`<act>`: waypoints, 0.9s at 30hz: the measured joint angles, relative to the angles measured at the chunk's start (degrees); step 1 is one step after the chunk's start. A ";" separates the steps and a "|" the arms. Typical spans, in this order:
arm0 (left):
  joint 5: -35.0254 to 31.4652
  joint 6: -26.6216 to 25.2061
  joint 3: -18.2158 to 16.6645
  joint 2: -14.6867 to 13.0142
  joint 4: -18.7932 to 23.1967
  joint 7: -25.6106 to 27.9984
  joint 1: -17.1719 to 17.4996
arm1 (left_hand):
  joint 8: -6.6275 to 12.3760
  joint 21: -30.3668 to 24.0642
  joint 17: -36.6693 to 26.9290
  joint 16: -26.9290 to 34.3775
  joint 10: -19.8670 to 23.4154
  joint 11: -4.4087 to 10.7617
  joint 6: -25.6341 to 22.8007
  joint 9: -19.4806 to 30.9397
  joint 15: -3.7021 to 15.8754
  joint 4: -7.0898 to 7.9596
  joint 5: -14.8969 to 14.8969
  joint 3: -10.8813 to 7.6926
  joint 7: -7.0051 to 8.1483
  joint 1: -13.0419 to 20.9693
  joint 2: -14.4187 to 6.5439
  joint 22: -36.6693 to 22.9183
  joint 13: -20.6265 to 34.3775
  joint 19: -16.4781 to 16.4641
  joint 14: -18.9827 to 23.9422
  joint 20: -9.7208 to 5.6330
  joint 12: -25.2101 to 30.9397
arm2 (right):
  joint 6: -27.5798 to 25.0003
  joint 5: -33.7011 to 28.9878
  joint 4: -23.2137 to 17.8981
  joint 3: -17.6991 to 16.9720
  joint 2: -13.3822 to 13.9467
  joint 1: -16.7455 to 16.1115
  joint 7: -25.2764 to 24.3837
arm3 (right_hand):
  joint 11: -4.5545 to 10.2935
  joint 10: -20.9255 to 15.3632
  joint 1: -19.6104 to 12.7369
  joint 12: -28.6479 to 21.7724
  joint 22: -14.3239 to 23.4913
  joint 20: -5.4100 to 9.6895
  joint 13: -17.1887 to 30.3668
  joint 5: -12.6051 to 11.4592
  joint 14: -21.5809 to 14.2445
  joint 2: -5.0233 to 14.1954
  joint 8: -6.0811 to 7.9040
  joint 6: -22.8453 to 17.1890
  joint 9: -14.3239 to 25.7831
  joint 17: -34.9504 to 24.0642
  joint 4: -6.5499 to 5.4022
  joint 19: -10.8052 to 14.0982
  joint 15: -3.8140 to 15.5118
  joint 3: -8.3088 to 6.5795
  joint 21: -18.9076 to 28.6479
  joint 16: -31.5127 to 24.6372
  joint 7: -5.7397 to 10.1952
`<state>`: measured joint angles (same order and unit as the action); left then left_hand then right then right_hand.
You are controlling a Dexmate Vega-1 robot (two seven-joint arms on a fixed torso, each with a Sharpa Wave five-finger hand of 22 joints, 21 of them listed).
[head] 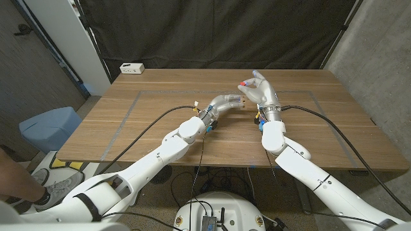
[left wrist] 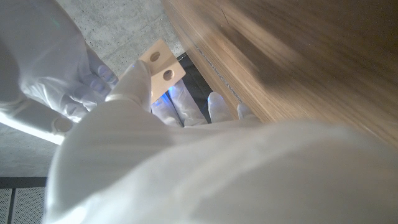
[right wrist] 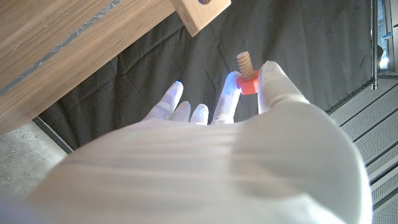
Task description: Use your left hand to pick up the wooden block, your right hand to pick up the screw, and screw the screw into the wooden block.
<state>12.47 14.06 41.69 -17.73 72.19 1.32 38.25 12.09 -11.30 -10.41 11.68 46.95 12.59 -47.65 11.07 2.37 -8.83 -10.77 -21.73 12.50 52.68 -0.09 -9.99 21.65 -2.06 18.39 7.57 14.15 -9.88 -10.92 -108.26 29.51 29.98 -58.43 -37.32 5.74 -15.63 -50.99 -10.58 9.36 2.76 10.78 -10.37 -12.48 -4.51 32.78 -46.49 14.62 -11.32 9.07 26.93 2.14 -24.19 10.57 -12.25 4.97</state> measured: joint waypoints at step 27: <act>-0.41 -0.09 0.34 0.47 -0.10 0.18 -0.25 | 0.02 0.00 0.00 0.00 0.00 0.00 0.00 0.02 0.00 0.11 0.00 0.37 0.00 0.00 0.01 0.00 0.28 0.00 0.00 0.00 0.00 | 2.11 0.19 1.01 -0.76 0.73 -1.47 -0.21 | 0.00 -0.01 -0.23 0.00 0.00 0.00 0.00 0.00 0.00 0.23 0.00 0.15 -0.53 0.00 -0.23 0.00 0.00 0.23 0.00 0.00 0.15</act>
<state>12.06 13.96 42.03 -17.26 72.09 1.50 38.00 12.11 -11.30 -10.41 11.68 46.95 12.60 -47.65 11.08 2.37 -8.72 -10.76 -21.36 12.50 52.68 -0.09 -9.99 21.94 -2.05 18.39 7.57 14.15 -7.77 -10.73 -107.25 28.75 30.71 -59.91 -37.52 5.73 -15.64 -51.22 -10.59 9.36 2.76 10.78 -10.37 -12.48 -4.28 32.78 -46.34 14.09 -11.32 8.84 26.93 2.14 -23.96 10.57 -12.25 5.12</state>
